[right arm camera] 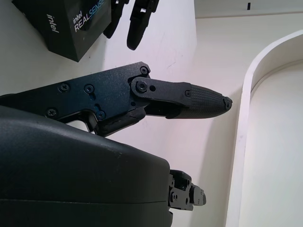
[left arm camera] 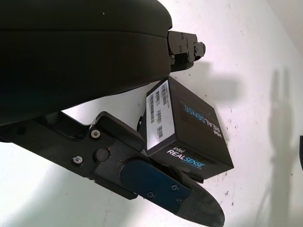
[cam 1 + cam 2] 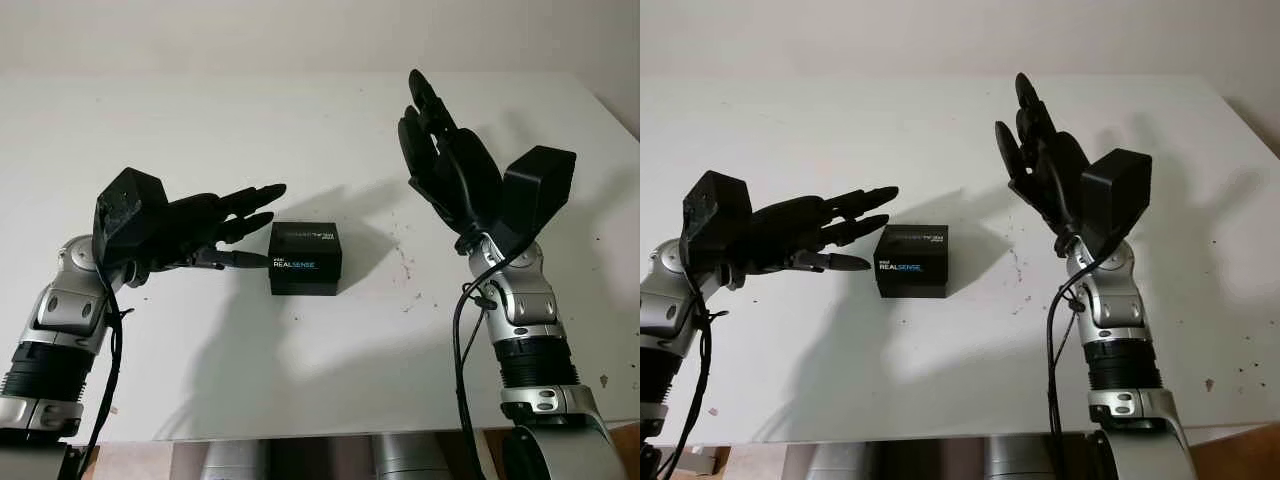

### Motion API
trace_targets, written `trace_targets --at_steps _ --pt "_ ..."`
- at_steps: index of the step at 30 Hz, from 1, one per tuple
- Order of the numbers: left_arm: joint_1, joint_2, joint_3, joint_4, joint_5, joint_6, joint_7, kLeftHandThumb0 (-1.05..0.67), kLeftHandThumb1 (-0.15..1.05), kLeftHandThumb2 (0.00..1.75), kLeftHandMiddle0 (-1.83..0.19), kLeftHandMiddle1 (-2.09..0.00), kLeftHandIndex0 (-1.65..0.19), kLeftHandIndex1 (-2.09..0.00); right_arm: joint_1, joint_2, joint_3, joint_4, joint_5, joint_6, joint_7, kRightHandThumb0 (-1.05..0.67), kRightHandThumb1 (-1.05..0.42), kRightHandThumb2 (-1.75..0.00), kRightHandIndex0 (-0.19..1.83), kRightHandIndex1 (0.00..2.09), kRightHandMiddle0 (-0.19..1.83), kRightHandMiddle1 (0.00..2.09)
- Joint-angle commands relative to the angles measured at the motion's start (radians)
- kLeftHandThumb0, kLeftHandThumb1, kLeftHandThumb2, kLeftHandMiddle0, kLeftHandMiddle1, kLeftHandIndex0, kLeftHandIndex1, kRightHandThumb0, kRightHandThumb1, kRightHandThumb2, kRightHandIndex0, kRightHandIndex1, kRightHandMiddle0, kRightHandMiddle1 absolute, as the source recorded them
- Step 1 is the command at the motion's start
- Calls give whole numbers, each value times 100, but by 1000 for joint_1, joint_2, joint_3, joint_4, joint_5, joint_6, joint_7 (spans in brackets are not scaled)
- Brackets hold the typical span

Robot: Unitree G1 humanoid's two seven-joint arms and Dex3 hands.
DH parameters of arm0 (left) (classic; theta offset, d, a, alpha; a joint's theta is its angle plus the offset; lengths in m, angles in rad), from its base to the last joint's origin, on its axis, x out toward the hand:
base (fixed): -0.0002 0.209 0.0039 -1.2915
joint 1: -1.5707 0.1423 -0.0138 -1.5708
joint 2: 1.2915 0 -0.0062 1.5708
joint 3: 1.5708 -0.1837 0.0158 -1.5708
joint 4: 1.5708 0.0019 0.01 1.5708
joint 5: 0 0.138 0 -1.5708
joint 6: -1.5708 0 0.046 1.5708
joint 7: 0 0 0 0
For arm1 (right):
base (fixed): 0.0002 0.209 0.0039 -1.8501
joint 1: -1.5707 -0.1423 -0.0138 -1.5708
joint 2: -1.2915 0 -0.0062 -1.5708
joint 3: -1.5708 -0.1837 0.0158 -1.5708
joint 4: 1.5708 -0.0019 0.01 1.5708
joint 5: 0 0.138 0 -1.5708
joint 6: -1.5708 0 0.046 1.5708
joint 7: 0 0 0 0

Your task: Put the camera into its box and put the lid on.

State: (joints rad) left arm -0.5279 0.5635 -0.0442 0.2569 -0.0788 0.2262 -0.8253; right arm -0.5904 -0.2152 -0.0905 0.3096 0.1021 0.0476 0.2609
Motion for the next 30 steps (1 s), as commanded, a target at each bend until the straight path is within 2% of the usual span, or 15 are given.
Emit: trace_targets --at_steps 1,6,14,19,26,30 --pt "15 5 -14 -19 7 1 0 -85 85 5 -2 -7 6 -7 -12 -14 -2 -19 -1 7 -1 -65 -105 -53 -18 5 -14 5" --pt "29 -4 -37 -20 43 -45 31 -86 86 6 -3 -6 8 -6 -9 -14 -2 -28 -1 17 -4 -65 -105 -53 -17 5 -14 5" --pt "46 -34 -55 -40 80 -19 108 -75 85 5 0 -5 10 -5 -10 -17 -5 -24 2 16 1 -65 -105 -53 -17 5 -14 5" --pt "46 -51 -53 -10 70 -53 116 -74 85 5 -1 -6 7 -6 -8 -19 -4 -31 0 23 -2 -66 -105 -53 -17 5 -14 5" --pt "52 -65 -62 11 91 -101 145 -73 86 6 -12 -10 -2 -10 -6 -20 -6 -40 5 35 1 -65 -105 -54 -17 5 -14 6" --pt "52 -79 -56 8 78 -77 152 -70 86 6 -21 -13 -8 -14 -4 -20 -5 -44 1 37 -1 -65 -105 -54 -17 5 -13 6"
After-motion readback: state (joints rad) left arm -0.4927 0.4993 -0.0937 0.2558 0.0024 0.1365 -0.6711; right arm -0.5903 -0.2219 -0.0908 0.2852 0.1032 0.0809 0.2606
